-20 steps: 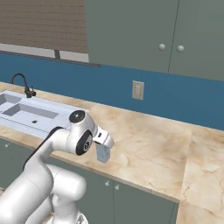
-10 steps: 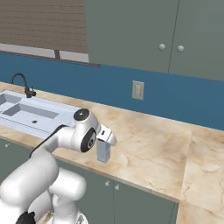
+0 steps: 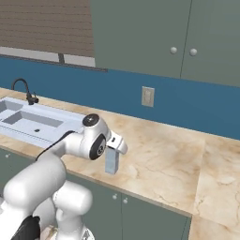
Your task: Gather the eggs and milk located in the vicinity of the sink area and place them right next to the bowl.
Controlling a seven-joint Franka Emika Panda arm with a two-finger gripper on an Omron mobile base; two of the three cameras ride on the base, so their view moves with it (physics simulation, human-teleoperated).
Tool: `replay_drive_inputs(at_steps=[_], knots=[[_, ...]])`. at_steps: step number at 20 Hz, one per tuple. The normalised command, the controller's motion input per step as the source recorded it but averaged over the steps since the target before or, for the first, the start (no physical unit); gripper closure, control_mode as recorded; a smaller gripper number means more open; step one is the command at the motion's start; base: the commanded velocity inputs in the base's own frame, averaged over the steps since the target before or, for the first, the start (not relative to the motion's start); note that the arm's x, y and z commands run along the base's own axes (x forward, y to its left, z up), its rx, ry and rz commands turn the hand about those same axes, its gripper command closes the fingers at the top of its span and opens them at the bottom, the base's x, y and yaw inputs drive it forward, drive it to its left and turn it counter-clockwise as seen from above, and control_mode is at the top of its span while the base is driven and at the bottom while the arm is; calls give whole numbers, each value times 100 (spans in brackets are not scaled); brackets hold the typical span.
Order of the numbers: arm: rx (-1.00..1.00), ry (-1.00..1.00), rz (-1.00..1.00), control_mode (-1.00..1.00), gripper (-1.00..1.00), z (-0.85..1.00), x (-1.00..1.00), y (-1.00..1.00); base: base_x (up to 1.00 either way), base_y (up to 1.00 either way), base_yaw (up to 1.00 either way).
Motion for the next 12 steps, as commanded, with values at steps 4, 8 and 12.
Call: replay_drive_inputs(at_steps=[4, 8, 12], knots=[[0, 0, 0, -100, 100, -41, 0, -14, 0, 0, 0], [0, -14, 7, -100, 100, -10, -42, -4, 0, 0, 0], [0, -38, 23, -100, 100, 22, -83, 29, 0, 0, 0]])
